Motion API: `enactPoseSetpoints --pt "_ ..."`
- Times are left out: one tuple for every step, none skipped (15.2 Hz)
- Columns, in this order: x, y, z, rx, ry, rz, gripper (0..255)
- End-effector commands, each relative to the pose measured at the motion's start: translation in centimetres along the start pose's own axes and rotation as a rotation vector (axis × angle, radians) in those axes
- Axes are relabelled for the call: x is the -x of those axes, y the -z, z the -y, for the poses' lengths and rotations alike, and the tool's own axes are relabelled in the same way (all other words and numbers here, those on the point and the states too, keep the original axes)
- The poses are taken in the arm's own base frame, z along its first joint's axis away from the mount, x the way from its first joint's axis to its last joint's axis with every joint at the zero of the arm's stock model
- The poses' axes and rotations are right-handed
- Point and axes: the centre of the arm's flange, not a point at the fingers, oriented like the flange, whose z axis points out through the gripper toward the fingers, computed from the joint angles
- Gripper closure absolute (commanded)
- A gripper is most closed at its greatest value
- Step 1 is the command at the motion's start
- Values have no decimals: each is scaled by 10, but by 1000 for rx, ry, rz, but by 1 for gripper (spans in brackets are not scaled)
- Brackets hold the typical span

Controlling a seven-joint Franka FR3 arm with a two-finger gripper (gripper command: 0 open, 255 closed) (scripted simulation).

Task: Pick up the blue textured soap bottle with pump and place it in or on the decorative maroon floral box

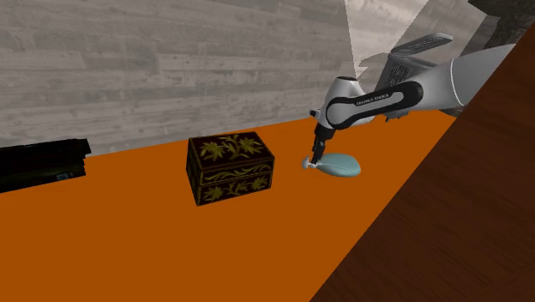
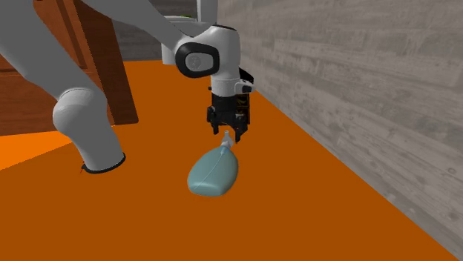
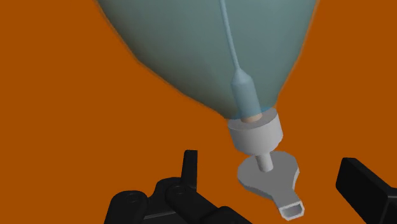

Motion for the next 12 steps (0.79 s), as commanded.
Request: enactPoseSetpoints --pt "0 -12 -1 2 8 0 0" --pt "0 -17 -1 2 8 0 0" --pt "0 -22 -1 2 8 0 0" --pt "0 -28 -1 2 8 0 0" --pt "0 -33 -1 2 8 0 0" --pt "0 -36 -1 2 8 0 0" --pt "0 -36 -1 2 8 0 0" --pt "0 -36 -1 2 8 0 0" --pt "0 -36 -1 2 8 0 0" --pt "0 -36 -1 2 8 0 0" --pt "0 -36 -1 2 8 0 0" --pt "0 -36 -1 2 8 0 0"
